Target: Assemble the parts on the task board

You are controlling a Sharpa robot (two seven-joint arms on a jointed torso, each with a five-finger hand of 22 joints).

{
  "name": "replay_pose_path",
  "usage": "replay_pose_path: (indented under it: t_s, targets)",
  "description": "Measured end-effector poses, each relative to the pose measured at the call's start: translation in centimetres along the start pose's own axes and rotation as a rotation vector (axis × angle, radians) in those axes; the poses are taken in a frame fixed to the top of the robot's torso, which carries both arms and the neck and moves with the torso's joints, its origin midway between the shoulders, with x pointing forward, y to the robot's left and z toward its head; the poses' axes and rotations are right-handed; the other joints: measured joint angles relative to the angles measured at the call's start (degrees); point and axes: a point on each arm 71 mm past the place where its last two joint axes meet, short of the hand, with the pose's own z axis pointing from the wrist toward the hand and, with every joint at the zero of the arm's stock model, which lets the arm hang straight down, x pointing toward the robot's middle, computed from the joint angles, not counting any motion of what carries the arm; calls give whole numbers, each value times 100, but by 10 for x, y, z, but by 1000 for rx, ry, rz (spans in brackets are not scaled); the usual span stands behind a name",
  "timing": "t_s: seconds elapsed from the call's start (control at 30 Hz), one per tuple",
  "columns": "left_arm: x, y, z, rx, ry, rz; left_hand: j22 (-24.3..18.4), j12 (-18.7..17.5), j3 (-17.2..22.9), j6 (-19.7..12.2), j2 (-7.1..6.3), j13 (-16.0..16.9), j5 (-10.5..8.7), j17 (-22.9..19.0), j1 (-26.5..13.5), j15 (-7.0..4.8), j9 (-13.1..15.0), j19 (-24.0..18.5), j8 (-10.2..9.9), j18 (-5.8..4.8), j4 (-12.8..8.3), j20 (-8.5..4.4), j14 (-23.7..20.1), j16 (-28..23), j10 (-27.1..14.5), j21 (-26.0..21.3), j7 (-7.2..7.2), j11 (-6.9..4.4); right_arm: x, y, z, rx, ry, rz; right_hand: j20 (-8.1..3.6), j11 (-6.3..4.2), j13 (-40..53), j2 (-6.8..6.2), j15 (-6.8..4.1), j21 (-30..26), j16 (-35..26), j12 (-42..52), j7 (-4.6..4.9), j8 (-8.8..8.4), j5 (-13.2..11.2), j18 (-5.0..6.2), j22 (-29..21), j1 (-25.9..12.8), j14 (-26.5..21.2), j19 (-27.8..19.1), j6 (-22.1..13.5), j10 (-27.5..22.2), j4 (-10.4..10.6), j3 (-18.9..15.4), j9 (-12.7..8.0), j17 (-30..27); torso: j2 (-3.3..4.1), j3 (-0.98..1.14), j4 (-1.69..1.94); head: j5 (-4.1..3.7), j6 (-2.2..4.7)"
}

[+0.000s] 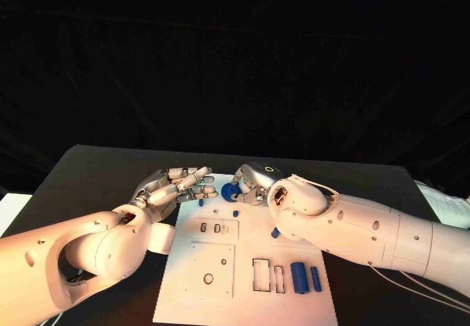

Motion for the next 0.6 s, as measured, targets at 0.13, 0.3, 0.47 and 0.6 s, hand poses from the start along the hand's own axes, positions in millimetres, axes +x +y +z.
replay_pose_path:
  t_s: [0.13,0.3,0.47,0.6]
  targets:
    - [0,0,0,-1,0,0,0,0,0,0,0,0,0,0,0,0,0,0,0,0,0,0,0,0,0,0,0,0,2,0,2,4,7,-4,74,97,0,-79,75,0,0,-111,67,-197,-202,0,-21,-138,-10,-12,-229,-2,31,-7,302,0,0,1,-2,0,-1]
    - [0,0,0,-2,0,0,0,0,0,0,0,0,0,-1,0,0,0,0,0,0,0,0,0,0,0,0,0,0,3,-1,2,7,16,-8,155,170,0,-286,149,0,0,-273,162,-306,-267,-1,-59,-342,2,-33,-572,-12,126,-245,242,-1,-2,1,-2,-4,-2]
    - [0,0,0,-3,0,0,-6,0,0,0,0,0,0,6,0,0,0,20,-22,0,0,20,0,-37,0,0,0,0,5,0,2,6,33,-10,196,170,0,-302,176,0,0,-274,167,-306,-40,0,-61,-825,-11,-32,-578,-12,571,-690,264,-1,-2,2,-3,-8,-1]
    - [0,0,0,-4,0,0,-5,0,0,0,0,0,0,6,0,0,0,20,-22,0,0,20,0,-37,0,0,0,0,6,-1,2,8,50,-11,196,170,0,-84,176,0,0,-274,137,-307,398,0,-56,-1151,-10,-32,-548,-12,639,-964,271,-1,-2,3,-5,-8,-3]
